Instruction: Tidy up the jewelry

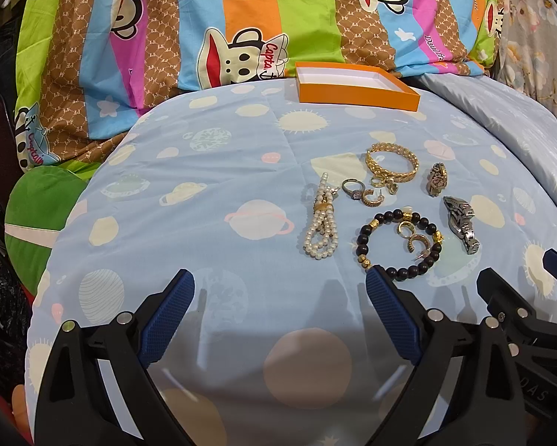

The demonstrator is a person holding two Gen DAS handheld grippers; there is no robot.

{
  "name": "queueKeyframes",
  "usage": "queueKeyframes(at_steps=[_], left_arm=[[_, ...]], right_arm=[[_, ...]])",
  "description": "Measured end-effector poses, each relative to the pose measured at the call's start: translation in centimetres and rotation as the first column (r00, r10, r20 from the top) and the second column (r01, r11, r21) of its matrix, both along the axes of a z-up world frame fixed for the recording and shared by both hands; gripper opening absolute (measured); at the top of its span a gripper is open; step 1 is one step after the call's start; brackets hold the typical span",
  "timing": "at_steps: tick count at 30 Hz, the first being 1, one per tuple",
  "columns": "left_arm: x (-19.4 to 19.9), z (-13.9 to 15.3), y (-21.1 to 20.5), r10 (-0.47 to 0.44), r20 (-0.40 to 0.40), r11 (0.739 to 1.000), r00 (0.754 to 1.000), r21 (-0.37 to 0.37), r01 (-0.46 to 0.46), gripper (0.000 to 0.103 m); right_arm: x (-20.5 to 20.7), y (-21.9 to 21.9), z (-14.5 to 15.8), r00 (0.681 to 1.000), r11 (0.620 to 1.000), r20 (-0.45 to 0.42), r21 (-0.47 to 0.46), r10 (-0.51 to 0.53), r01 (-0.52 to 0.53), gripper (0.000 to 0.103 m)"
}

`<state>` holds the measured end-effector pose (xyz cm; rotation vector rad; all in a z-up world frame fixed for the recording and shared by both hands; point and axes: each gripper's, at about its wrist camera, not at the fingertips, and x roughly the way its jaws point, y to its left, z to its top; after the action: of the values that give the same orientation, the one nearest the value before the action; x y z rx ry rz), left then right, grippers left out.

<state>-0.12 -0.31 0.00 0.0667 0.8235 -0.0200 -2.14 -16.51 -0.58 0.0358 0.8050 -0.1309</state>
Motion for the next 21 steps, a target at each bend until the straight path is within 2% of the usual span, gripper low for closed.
queueKeyframes(at_steps=[21], left_arm=[[0.16,0.02,-0.12,0.000,0.001,1.000,1.000,0.001,0.000,0.091]], right_arm=[[-0.06,0.04,0.05,1.000,1.000,0.001,0.002,0.001,-0.001,0.098]])
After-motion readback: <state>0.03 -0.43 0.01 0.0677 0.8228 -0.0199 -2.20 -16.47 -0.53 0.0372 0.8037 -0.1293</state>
